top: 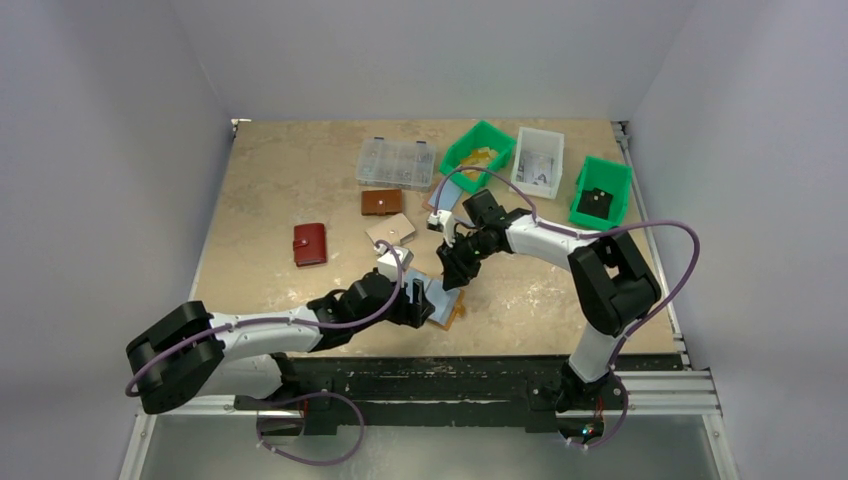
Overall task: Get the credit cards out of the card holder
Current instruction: Remove the credit card from the card holder.
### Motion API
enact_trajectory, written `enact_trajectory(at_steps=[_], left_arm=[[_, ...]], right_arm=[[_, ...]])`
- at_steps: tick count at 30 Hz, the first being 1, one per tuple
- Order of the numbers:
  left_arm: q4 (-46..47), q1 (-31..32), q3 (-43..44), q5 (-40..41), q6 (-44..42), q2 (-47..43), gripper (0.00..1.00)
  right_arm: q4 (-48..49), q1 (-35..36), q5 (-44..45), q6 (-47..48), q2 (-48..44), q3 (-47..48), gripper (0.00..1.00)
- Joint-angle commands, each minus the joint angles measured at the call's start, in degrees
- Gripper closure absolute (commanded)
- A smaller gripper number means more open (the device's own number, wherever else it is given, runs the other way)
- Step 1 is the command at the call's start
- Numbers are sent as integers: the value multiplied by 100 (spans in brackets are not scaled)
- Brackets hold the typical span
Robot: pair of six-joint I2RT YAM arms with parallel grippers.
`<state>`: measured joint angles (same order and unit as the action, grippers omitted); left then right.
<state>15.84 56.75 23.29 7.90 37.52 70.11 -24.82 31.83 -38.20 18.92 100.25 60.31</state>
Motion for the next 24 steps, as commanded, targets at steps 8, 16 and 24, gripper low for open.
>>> enact_trajectory(at_steps=[8, 16, 24], left_arm=[[389, 111, 174, 307, -400, 152, 27], [455, 202, 367, 327, -566, 538, 27], [237, 366, 681, 637, -654, 942, 26]], right_arm=[[-46, 40, 87, -18, 155, 255, 64], [-124, 40, -111, 4, 176, 282, 65], [-361, 39, -900, 95, 321, 415, 80]])
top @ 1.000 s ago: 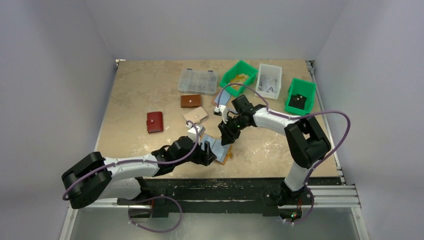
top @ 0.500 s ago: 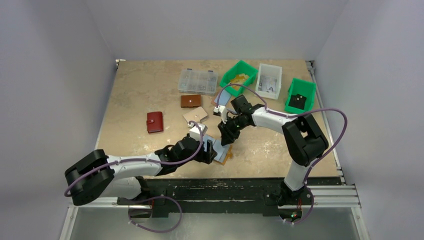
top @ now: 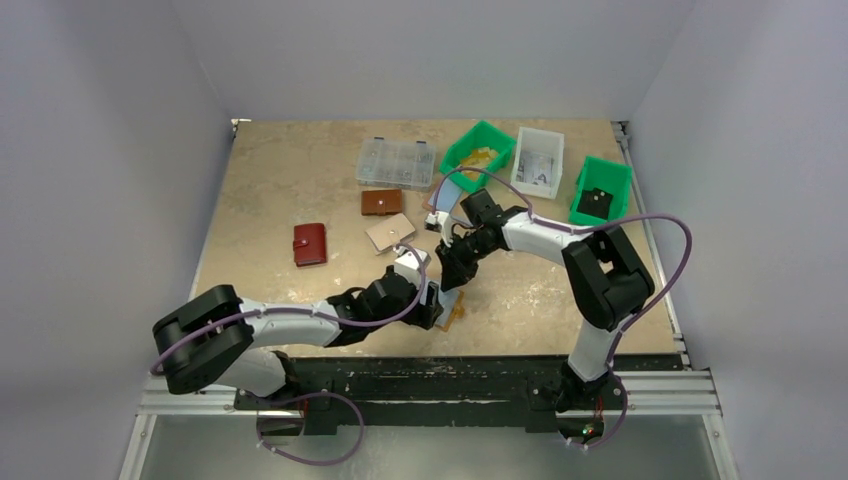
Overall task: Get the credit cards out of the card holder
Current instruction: Remove the credit card from the card holder.
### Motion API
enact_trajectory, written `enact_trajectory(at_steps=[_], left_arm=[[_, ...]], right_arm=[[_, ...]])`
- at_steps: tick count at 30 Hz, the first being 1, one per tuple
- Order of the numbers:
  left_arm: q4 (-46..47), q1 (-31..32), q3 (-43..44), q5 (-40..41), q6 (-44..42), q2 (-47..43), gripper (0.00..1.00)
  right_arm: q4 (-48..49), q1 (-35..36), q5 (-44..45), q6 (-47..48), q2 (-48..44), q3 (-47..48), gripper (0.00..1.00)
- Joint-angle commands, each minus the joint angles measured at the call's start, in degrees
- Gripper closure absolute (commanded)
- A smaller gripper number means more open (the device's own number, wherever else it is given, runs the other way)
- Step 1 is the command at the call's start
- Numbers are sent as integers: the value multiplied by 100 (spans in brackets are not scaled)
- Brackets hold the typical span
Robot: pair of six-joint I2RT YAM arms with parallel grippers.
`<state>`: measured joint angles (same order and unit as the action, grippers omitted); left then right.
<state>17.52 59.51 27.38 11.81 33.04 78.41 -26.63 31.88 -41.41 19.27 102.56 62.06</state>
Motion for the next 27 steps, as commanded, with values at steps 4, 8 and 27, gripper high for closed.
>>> enact_trajectory(at_steps=[4, 8, 27], left_arm=[[-60, 112, 383, 310, -194, 294, 26], [-200, 118, 466, 468, -117, 421, 28], [-257, 123, 618, 481, 110, 746, 36]], right_arm=[[-326, 38, -969, 55, 181, 303, 82], [-343, 37, -1119, 15, 220, 323, 82], [-995, -369, -936, 801, -52, 623, 73]])
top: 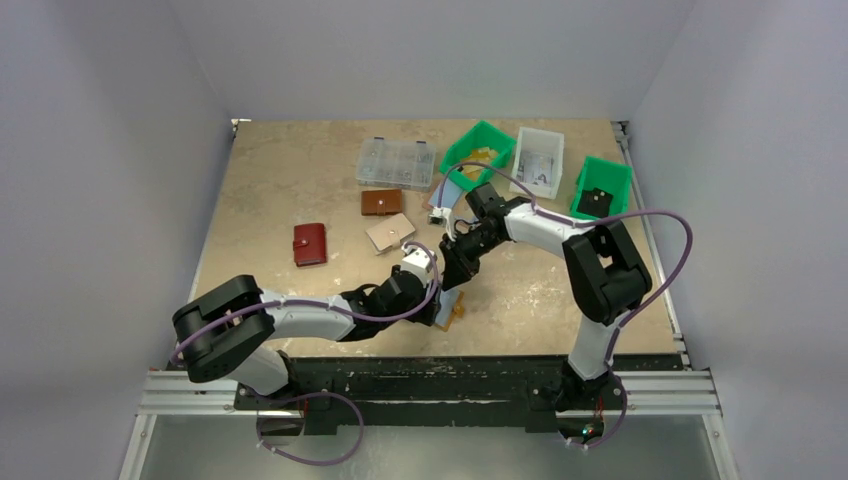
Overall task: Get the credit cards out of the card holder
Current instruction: Remove the credit card from the card holder.
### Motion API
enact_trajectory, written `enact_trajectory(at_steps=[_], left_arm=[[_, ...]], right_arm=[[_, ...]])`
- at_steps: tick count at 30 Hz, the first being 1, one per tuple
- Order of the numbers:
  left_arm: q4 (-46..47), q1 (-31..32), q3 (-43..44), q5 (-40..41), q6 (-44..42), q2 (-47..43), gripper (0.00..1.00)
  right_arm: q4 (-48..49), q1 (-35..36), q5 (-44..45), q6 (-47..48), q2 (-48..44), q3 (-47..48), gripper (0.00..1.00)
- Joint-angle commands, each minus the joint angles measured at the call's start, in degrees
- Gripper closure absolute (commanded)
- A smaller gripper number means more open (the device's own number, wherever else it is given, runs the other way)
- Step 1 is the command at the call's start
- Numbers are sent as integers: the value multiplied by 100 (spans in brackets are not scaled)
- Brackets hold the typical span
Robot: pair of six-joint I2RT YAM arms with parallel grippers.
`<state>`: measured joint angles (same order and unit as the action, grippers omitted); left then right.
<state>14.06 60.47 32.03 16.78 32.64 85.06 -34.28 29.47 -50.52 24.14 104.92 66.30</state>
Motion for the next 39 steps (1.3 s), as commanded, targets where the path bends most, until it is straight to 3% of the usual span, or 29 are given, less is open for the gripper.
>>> enact_trajectory(at_steps=[1, 18, 22, 31, 35, 39], left_arm=[[99, 33, 154, -35, 165, 89, 36], [272, 130, 201, -190, 374, 329, 38], [73, 141, 297, -33, 405, 417, 44], [-154, 145, 294, 249, 649, 353, 73], [-1, 100, 72, 140, 929, 66, 74], [421, -139, -195, -518, 1211, -68, 74]], right_arm=[[-248, -149, -8, 334, -295, 205, 73], [-376, -301, 69, 542, -433, 233, 71], [-403, -310, 75, 575, -438, 234, 71], [-489, -320, 183, 709, -481, 235, 70], [-600, -311, 233, 917, -511, 206, 65], [-552, -275, 242, 1007, -543, 115, 60]])
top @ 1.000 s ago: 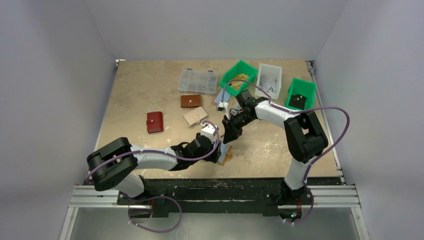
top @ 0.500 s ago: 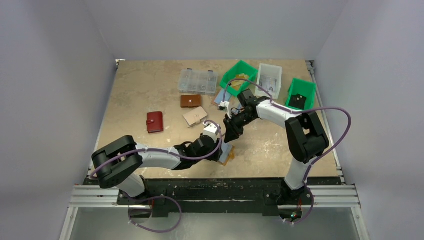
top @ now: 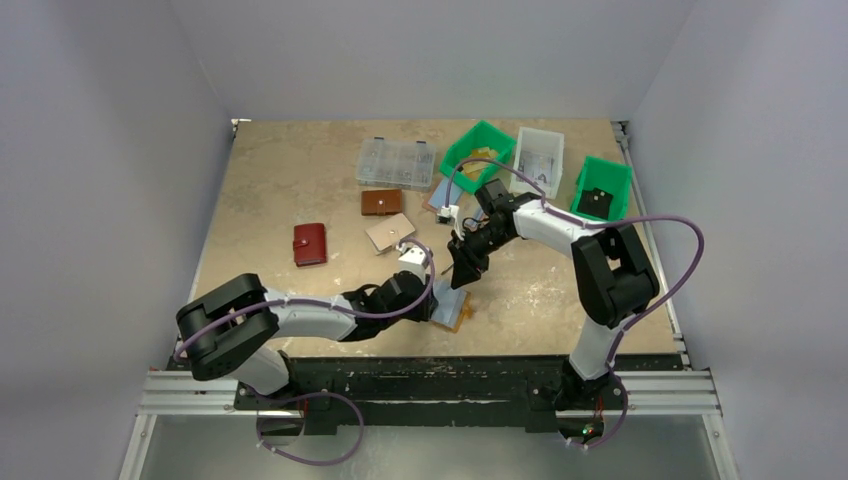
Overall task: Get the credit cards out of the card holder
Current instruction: Remove the credit card from the card holder.
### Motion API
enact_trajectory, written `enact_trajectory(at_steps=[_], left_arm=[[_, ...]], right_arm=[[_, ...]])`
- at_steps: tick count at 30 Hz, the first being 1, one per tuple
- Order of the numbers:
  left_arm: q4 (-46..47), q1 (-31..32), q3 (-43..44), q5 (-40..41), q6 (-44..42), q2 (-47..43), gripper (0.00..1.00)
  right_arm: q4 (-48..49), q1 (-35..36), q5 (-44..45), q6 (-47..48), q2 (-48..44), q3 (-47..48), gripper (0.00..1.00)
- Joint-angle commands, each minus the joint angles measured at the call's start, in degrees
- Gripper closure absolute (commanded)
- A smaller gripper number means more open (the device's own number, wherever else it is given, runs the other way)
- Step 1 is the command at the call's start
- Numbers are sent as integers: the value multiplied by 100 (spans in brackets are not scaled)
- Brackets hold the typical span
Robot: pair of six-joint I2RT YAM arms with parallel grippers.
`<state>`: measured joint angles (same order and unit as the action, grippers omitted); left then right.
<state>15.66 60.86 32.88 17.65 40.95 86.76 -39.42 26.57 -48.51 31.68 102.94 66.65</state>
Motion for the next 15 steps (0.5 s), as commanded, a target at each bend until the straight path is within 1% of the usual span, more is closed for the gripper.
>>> enact_trajectory(at_steps=[1, 4, 8, 10, 15], left_arm=[[417, -268, -393, -797, 484, -277, 74], [956, -623, -784, -1410, 840, -396, 73], [1612, -992, -1250, -1970, 1287, -516, 72], [1847, -1068, -1399, -2120, 1419, -528, 72], [2063, -1092, -1481, -2284, 1588, -511, 70]], right_arm=[[2, 42, 85, 251, -337, 52, 60], [108, 141, 343, 237, -302, -13, 60], [279, 289, 690, 167, -267, -87, 60], [326, 382, 794, 159, -250, -107, 61], [479, 696, 1032, 71, -122, -140, 61]])
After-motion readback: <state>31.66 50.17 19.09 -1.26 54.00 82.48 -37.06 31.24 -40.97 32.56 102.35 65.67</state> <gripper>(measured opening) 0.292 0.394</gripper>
